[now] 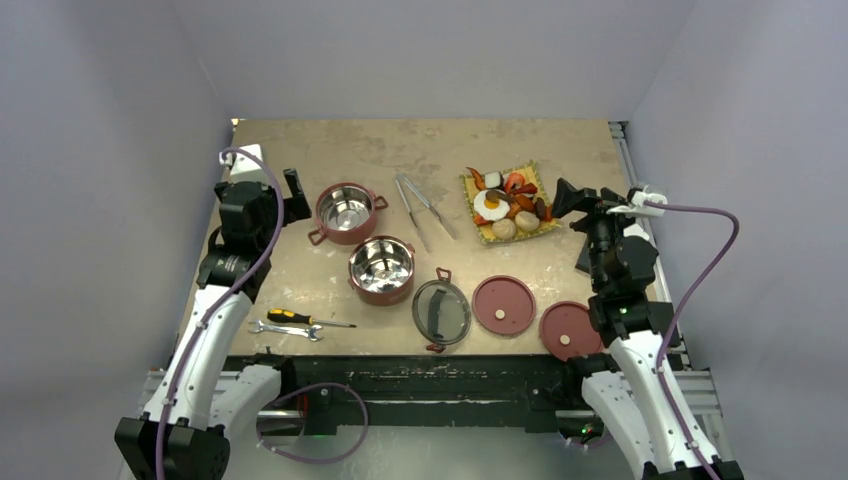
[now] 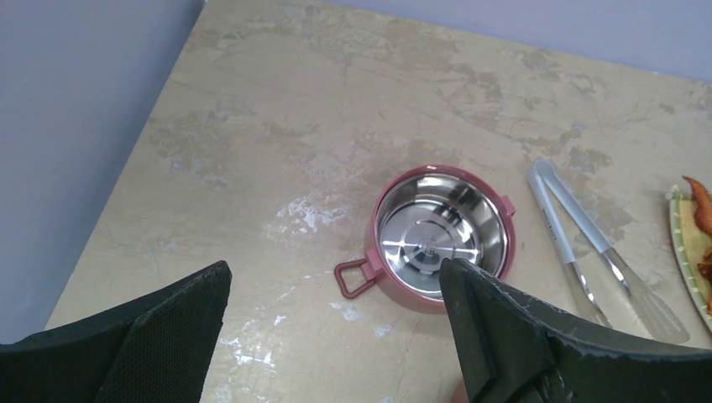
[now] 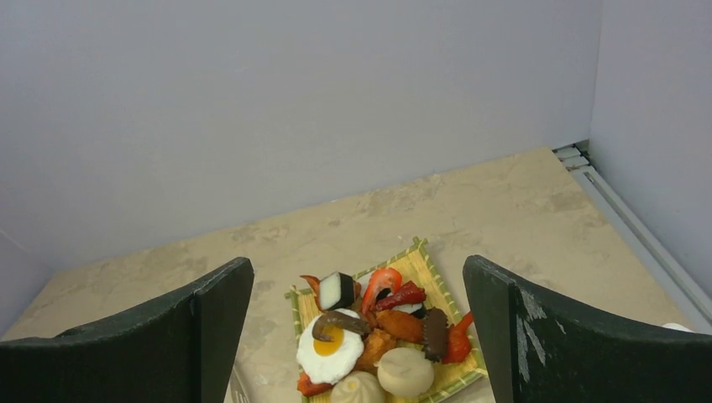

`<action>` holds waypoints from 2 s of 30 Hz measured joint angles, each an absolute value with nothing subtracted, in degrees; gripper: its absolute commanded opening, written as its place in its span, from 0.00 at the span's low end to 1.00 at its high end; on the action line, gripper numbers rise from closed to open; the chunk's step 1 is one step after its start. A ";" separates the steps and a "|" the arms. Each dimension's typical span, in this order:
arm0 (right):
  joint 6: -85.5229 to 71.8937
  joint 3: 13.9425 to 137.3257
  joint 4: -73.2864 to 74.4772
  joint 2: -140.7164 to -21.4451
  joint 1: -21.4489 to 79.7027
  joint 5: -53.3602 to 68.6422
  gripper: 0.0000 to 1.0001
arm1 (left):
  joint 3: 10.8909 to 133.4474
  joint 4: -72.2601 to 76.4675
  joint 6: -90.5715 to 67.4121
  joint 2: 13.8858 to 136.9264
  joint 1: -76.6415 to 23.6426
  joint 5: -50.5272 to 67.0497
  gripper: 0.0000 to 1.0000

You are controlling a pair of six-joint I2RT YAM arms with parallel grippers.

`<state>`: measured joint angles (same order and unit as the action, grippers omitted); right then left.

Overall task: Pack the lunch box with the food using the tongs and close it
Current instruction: Pick up the clamp at the center of the board.

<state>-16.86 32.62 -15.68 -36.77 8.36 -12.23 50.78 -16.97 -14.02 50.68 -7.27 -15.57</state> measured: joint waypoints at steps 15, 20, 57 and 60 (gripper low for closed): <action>-14.72 38.59 -14.96 -45.60 8.47 -1.13 0.85 | 51.31 -19.07 -14.06 54.13 -7.27 -13.72 0.99; -13.87 52.10 -7.27 -64.93 19.18 0.64 0.81 | 51.31 -19.09 -14.37 56.55 -7.07 -8.14 0.99; -4.43 102.85 13.32 -131.07 38.24 -8.23 0.91 | 51.31 -19.44 -14.37 57.39 -6.26 -5.72 0.99; -4.16 104.14 13.41 -132.84 38.24 -8.88 0.91 | 51.31 -19.44 -14.37 57.39 -6.24 -5.13 0.99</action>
